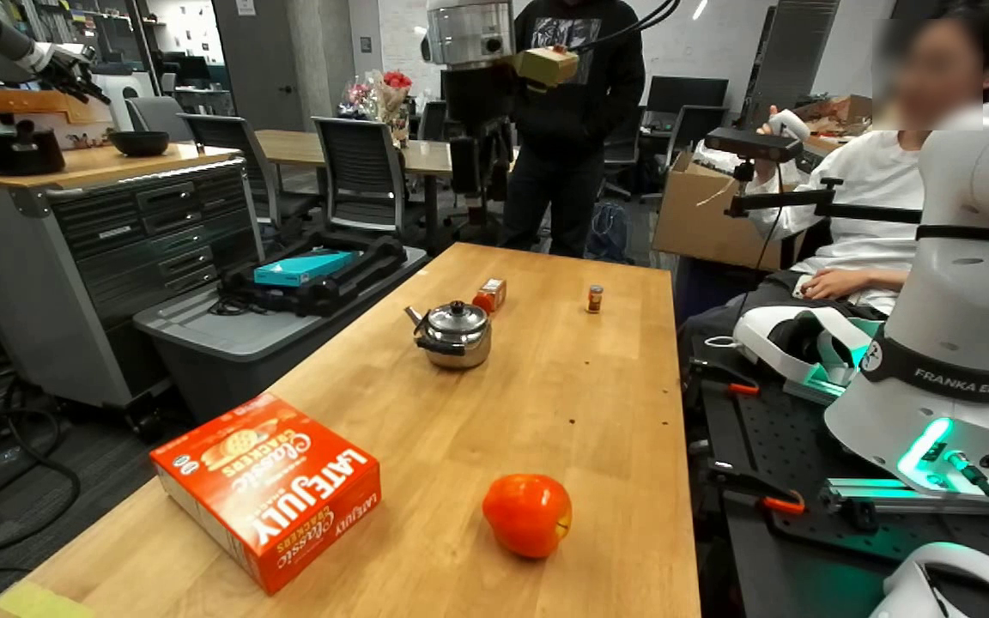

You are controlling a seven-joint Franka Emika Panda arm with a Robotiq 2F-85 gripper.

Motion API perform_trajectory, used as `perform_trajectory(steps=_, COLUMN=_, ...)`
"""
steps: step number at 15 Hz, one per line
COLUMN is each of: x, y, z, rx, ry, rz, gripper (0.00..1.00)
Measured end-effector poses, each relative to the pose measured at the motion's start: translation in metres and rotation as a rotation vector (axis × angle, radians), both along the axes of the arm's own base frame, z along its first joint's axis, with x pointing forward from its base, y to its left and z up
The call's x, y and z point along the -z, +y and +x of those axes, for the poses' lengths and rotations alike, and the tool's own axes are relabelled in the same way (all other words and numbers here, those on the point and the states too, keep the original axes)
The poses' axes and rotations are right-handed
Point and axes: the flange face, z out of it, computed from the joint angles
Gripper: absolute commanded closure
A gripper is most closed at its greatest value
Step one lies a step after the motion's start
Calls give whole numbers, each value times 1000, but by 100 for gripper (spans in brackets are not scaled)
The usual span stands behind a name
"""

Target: Put the lid on the metal tea pot

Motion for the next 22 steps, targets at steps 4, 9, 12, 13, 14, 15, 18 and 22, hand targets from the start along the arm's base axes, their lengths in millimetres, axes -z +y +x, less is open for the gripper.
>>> perform_trajectory(steps=4, x=-22, y=-4, z=-25, rx=-56, ry=-95, rz=87, gripper=0)
perform_trajectory(steps=9, x=-40, y=-22, z=-53, rx=-61, ry=-155, rz=169, gripper=0)
perform_trajectory(steps=12, x=-44, y=-36, z=-67, rx=-30, ry=-123, rz=224, gripper=0)
perform_trajectory(steps=13, x=-46, y=-41, z=-71, rx=-23, ry=-102, rz=245, gripper=0)
perform_trajectory(steps=14, x=-48, y=-44, z=-74, rx=-19, ry=-95, rz=254, gripper=0)
perform_trajectory(steps=15, x=-49, y=-47, z=-74, rx=-16, ry=-94, rz=260, gripper=0)
perform_trajectory(steps=18, x=-49, y=-47, z=-75, rx=-17, ry=-91, rz=262, gripper=0)
perform_trajectory(steps=22, x=-48, y=-47, z=-75, rx=-18, ry=-90, rz=263, gripper=0)
